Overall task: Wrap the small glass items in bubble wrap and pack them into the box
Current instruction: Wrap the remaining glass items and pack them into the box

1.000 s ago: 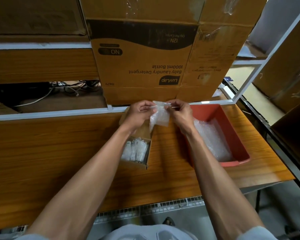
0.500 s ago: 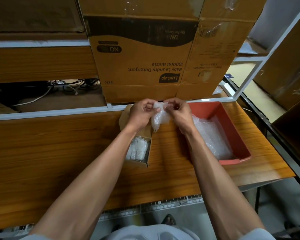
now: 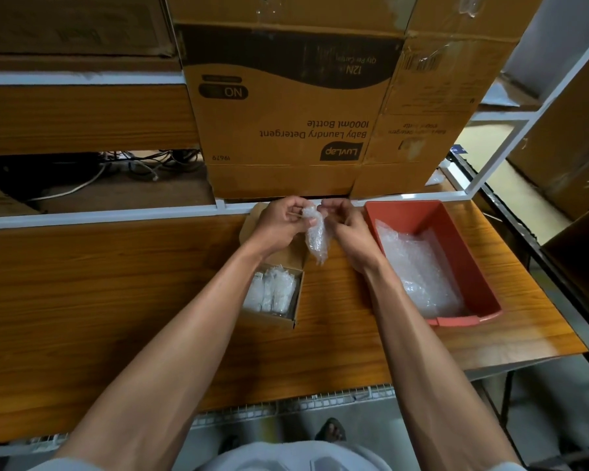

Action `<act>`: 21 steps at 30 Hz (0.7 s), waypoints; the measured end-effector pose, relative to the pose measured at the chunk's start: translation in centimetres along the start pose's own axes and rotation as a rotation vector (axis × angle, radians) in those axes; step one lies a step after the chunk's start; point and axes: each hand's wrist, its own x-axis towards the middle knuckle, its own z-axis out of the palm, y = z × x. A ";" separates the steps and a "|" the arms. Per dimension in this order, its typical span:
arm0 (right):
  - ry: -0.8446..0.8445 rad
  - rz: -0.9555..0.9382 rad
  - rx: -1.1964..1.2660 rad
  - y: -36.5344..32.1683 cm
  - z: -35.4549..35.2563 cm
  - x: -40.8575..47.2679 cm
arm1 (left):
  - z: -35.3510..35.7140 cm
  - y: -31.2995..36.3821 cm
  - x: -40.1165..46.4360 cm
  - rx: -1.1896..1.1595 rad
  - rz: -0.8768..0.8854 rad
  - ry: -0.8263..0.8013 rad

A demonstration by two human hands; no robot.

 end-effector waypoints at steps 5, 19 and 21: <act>-0.260 0.077 -0.026 -0.2 1.5 -1.7 | -1.6 -1.4 -0.1 -0.137 -0.099 0.012; -0.121 0.198 -0.299 5.3 3.6 -2.1 | -6.7 -7.8 -2.0 -0.132 -0.289 0.001; -0.024 0.155 -0.443 5.7 4.5 -2.0 | -6.5 -8.4 -2.3 -0.090 -0.330 -0.028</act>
